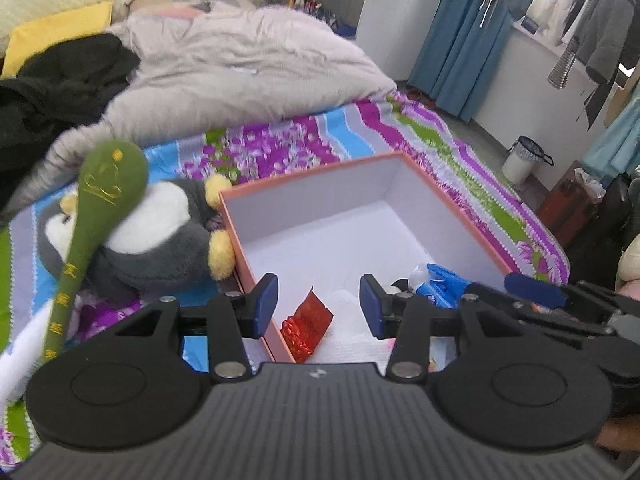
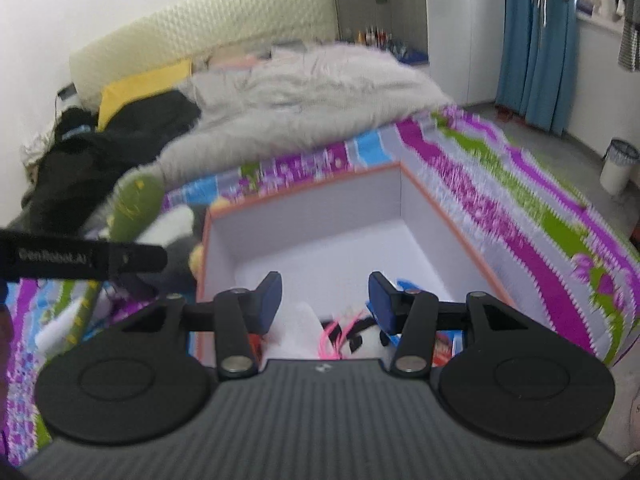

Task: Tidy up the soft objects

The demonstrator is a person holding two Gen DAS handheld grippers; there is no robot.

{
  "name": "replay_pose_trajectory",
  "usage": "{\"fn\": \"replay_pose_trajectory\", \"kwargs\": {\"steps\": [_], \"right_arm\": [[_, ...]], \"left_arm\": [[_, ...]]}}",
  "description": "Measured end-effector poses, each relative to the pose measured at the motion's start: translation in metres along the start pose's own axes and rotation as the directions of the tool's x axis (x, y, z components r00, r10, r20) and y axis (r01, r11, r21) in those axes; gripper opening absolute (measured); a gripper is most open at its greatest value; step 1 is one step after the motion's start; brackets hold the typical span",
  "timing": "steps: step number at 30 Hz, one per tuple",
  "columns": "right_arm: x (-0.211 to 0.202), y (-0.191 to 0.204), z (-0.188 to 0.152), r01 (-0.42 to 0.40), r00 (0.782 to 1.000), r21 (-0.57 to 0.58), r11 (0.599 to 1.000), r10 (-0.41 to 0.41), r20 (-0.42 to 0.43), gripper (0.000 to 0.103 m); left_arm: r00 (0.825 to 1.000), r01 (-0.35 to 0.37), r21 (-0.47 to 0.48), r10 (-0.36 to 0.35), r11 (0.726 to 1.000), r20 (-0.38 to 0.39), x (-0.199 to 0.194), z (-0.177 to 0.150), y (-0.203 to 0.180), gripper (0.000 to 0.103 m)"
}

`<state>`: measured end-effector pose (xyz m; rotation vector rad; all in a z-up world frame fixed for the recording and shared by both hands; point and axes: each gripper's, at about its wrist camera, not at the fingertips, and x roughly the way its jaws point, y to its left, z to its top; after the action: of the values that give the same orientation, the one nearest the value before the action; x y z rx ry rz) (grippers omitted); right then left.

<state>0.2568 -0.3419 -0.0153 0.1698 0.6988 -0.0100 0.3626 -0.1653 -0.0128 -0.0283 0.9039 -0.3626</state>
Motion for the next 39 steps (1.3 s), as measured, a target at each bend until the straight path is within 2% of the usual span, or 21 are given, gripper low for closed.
{"fn": "replay_pose_trajectory", "kwargs": {"steps": [10, 18, 23, 28, 33, 39], "right_arm": [[-0.093, 0.020, 0.017, -0.005, 0.986, -0.002, 1.000, 0.005, 0.167, 0.051], [-0.154, 0.031, 0.003, 0.003, 0.973, -0.004, 1.000, -0.002, 0.232, 0.051], [-0.178, 0.034, -0.015, 0.012, 0.971, 0.003, 1.000, -0.012, 0.237, 0.051], [-0.191, 0.039, -0.034, 0.023, 0.972, 0.004, 1.000, -0.023, 0.232, 0.051], [-0.202, 0.045, -0.053, 0.065, 0.973, -0.013, 0.998, -0.061, 0.224, 0.051], [-0.210, 0.050, -0.074, 0.049, 0.981, -0.013, 0.999, -0.046, 0.188, 0.051]], "left_arm": [[0.990, 0.039, 0.032, -0.043, 0.999, 0.134, -0.105, 0.002, -0.011, 0.051], [0.974, 0.051, 0.059, -0.063, 0.997, 0.218, -0.183, -0.027, -0.020, 0.051], [0.962, 0.071, 0.065, -0.085, 0.995, 0.258, -0.222, -0.051, -0.020, 0.051], [0.957, 0.076, 0.071, -0.093, 0.995, 0.276, -0.245, -0.076, -0.023, 0.051], [0.957, 0.086, 0.069, -0.102, 0.994, 0.271, -0.257, -0.100, -0.021, 0.051], [0.961, 0.081, 0.056, -0.093, 0.995, 0.260, -0.266, -0.126, -0.018, 0.051]]}}
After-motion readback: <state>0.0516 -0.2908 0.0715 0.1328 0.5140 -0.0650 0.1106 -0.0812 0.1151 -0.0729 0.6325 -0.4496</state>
